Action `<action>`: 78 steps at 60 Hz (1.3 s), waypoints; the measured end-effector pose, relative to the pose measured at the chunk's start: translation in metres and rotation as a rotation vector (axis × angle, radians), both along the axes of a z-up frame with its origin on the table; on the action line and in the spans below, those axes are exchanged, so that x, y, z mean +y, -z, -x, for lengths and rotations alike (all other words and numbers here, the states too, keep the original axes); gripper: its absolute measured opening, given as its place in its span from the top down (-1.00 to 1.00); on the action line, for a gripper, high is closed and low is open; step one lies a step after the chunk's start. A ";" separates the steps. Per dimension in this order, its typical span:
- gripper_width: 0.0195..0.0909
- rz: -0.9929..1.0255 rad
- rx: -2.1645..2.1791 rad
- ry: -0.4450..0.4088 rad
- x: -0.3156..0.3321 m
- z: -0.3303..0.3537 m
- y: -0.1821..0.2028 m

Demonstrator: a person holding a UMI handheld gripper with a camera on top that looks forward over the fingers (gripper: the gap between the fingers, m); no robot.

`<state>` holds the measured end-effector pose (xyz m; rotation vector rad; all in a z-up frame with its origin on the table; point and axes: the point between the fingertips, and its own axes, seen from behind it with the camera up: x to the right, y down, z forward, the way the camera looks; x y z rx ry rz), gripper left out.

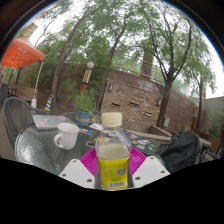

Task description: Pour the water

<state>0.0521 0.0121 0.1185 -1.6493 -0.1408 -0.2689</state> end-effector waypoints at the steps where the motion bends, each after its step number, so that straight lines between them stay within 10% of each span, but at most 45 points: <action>1: 0.50 -0.005 -0.051 0.001 0.006 -0.002 -0.009; 17: 0.50 -0.109 -1.283 -0.030 0.122 0.056 -0.132; 31: 0.50 -0.045 -2.200 -0.289 0.173 0.117 -0.036; 50: 0.50 -0.093 -2.291 -0.306 0.177 0.132 -0.043; 67: 0.50 -0.312 -0.946 -0.037 0.159 0.094 -0.204; 78: 0.50 -0.155 0.384 -0.201 0.151 0.060 -0.117</action>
